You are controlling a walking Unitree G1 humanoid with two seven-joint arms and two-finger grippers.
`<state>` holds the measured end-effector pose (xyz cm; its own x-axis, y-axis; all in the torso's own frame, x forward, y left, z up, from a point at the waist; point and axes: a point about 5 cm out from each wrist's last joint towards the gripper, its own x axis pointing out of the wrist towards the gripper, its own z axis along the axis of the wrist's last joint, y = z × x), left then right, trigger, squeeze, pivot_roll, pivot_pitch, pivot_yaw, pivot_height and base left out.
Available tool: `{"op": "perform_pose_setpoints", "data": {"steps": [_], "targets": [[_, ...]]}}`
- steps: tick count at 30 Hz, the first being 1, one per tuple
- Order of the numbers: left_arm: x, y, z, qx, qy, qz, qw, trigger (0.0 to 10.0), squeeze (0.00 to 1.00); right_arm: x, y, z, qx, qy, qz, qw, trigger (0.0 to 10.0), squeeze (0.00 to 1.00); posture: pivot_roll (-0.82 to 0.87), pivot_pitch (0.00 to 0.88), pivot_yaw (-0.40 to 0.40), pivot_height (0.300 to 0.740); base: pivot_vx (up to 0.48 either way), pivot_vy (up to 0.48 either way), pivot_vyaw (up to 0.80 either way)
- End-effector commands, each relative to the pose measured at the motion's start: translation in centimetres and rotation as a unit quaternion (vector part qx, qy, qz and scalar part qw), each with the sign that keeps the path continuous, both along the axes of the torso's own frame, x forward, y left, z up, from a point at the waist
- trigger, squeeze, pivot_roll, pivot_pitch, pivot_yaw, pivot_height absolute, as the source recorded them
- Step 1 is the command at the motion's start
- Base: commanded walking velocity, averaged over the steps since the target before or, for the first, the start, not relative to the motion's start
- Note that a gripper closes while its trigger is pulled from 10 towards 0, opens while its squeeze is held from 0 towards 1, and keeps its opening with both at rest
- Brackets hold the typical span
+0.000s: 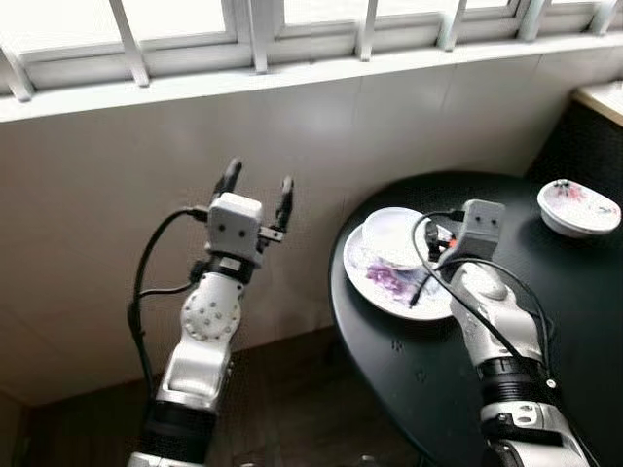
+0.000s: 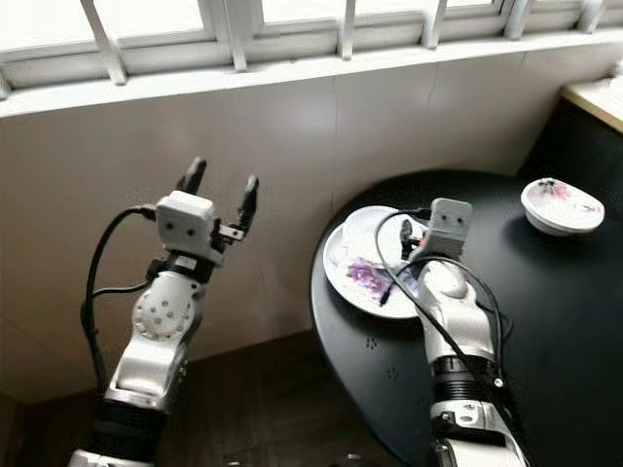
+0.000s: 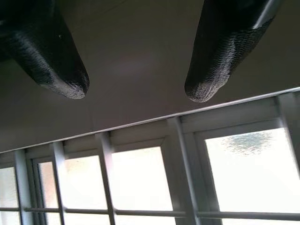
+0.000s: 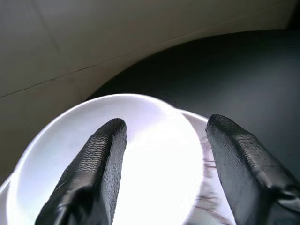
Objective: Kitchen organization
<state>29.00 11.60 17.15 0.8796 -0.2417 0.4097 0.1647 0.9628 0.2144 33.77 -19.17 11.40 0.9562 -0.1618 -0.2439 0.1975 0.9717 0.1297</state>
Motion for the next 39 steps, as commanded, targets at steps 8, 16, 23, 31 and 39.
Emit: {"op": "perform_pose_setpoints", "data": {"steps": [8,16,23,31,39], "targets": [[0.1,0.0,-0.3,0.008,0.007,0.0,1.0,10.0,0.0,0.0,0.0,-0.5,0.014,0.02,-0.01,1.0,10.0,0.0,-0.12,0.0,-0.033,0.74,0.0,0.0,0.05],[0.1,-0.1,-0.4,0.011,0.01,-0.002,1.0,10.0,0.0,-0.1,-0.4,-0.8,-0.001,0.032,-0.035,0.999,10.0,0.0,-0.12,0.0,-0.031,0.74,0.0,0.0,0.0],[0.1,-0.1,-0.5,0.014,0.012,-0.002,1.0,10.0,0.0,-0.2,-0.2,-1.6,0.021,0.059,-0.031,0.998,10.0,0.0,-0.11,0.0,-0.032,0.74,0.0,0.0,0.0],[0.2,-0.1,-0.8,0.02,0.018,-0.001,1.0,10.0,0.0,-0.3,0.9,-2.7,0.112,0.098,-0.005,0.989,9.2,0.0,-0.11,0.0,-0.031,0.74,0.0,0.0,0.0],[0.2,-0.1,-0.9,0.024,0.022,0.002,0.999,10.0,0.0,-0.4,1.1,-2.9,0.182,0.102,-0.021,0.978,0.0,0.0,-0.12,0.0,-0.031,0.74,0.0,0.0,0.0]]}}
